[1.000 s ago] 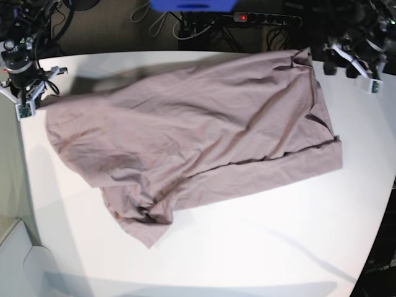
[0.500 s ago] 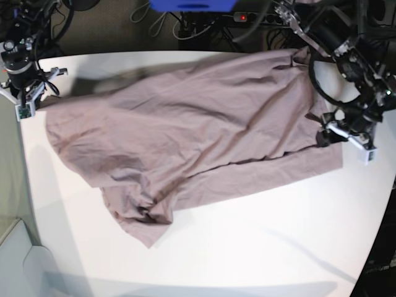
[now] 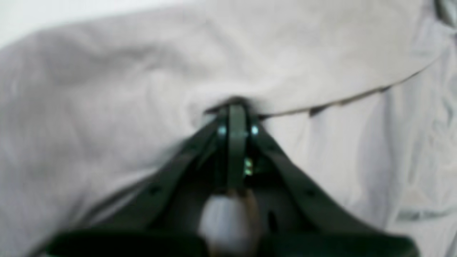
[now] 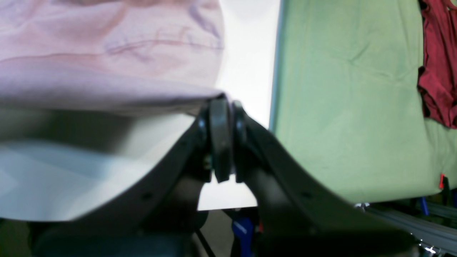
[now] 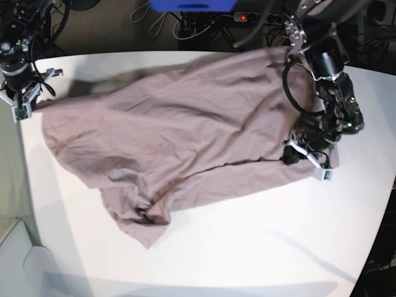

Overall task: Layout the t-shirt on the table in an organized manner, then fold the t-shirt properly
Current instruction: 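Release the shirt with the left gripper and move it along the shirt's edge, then grasp the shirt edge with the left gripper and the hem corner with the right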

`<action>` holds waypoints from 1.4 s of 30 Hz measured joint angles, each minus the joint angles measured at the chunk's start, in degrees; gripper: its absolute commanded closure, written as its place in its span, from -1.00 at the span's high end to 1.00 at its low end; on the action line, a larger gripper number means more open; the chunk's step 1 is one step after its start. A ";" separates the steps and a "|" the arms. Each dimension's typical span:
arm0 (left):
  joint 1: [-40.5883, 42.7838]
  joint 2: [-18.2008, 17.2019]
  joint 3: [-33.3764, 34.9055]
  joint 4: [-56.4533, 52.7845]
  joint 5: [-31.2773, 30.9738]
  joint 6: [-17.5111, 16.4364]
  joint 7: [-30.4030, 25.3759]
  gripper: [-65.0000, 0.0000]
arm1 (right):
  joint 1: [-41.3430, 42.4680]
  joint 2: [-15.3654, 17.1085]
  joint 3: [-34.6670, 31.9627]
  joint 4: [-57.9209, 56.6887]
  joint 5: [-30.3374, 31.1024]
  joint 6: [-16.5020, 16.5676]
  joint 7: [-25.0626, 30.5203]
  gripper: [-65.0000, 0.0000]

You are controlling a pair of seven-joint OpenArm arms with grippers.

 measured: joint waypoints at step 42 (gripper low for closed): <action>5.25 1.16 0.50 25.38 -1.07 0.92 20.26 -0.99 | -3.87 2.16 0.48 -7.26 -0.09 0.00 0.44 0.06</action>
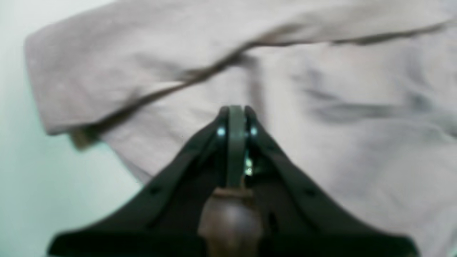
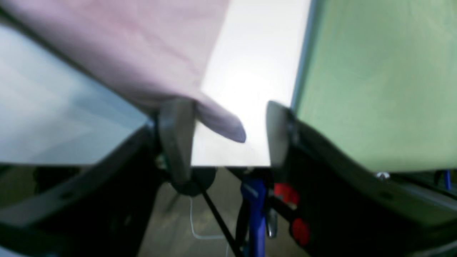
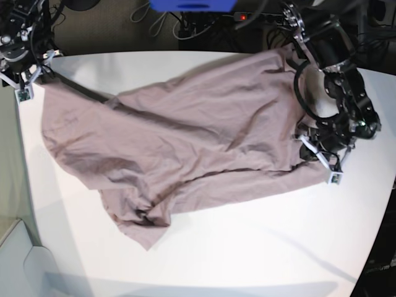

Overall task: Layout the t-shirt on the table in an organized manner, then fold the t-shirt properly
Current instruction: 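Grasp the shirt edge with the left gripper and the hem corner with the right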

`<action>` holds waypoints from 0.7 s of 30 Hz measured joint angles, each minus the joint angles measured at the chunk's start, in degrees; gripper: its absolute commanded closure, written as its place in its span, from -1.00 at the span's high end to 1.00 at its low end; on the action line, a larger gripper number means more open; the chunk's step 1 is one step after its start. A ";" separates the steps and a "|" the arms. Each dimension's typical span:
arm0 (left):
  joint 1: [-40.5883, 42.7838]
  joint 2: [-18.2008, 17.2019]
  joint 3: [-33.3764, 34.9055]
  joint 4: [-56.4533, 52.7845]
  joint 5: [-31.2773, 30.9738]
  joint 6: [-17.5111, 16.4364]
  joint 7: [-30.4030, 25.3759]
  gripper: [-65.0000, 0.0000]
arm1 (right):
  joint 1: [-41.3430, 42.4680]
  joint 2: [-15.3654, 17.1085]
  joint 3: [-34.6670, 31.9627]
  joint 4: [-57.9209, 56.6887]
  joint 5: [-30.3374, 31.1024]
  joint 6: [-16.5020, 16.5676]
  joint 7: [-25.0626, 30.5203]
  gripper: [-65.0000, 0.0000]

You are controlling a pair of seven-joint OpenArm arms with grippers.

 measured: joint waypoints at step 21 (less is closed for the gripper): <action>11.23 5.35 8.68 -0.81 -1.31 -0.87 -8.24 -0.99 | 17.14 -0.11 18.97 0.07 -0.17 0.00 -0.66 0.07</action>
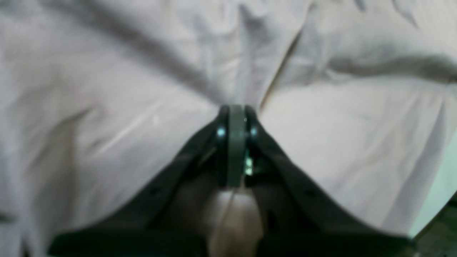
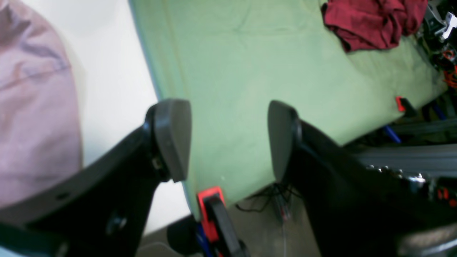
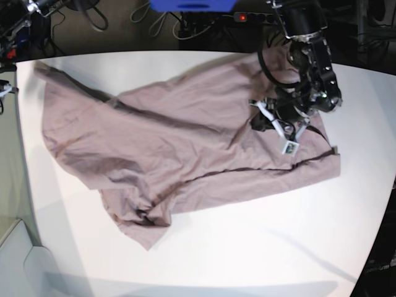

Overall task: Layout the t-shirt on the table in an organized manner, then fold the t-shirt properly
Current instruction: 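Grasp the shirt edge with the left gripper and the hem corner with the right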

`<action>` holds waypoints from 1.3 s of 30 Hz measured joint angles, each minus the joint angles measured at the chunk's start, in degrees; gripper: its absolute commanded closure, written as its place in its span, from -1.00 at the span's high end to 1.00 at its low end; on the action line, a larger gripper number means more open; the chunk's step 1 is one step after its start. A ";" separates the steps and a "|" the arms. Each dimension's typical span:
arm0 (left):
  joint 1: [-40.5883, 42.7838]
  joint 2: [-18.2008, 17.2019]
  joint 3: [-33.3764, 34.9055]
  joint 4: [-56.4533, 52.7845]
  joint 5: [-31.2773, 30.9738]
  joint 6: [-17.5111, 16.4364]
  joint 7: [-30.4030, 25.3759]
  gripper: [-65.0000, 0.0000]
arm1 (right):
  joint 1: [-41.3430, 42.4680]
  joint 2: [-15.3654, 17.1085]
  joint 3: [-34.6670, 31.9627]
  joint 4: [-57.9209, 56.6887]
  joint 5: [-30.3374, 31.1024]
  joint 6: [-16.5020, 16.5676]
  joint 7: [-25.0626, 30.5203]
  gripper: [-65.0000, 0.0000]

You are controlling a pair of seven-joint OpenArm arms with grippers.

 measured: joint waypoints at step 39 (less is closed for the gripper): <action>3.50 -9.99 -15.32 14.27 4.57 0.68 10.01 -0.99 | 14.43 -12.20 -45.97 -18.40 -0.22 -0.02 0.28 -0.10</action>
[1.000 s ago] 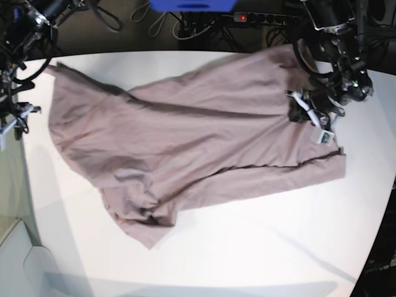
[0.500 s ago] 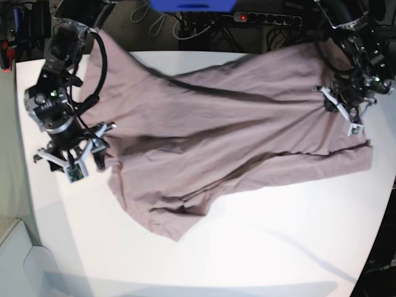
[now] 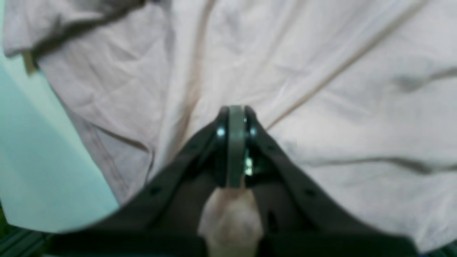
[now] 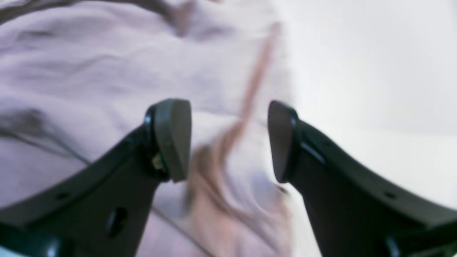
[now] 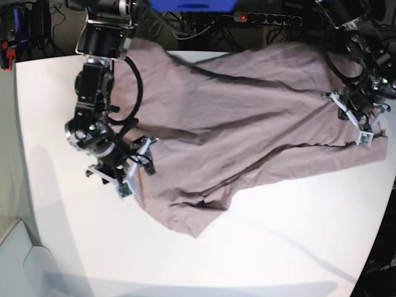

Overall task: Layout the t-shirt on the table in an organized manner, then fold the t-shirt properly
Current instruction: 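Grasp the shirt edge with the left gripper and the hem corner with the right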

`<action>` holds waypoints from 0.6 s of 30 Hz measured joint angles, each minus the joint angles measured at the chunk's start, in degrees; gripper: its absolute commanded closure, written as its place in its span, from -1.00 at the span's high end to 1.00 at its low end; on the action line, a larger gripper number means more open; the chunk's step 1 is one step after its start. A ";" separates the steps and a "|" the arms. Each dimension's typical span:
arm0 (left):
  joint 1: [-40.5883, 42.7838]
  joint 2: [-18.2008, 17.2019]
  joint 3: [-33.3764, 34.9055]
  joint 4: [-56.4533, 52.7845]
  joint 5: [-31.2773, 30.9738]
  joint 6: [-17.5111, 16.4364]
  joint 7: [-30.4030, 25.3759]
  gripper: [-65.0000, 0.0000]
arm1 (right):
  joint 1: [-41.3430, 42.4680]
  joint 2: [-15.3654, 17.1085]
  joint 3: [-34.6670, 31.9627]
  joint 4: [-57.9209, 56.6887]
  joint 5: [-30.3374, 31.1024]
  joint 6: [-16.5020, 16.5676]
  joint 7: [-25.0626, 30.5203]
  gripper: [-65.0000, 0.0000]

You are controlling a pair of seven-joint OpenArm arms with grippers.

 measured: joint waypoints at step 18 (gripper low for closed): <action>-1.70 0.79 -4.55 -13.29 0.17 -0.04 -7.82 -0.99 | 11.98 2.89 -1.51 -16.68 0.26 -0.20 0.59 -1.00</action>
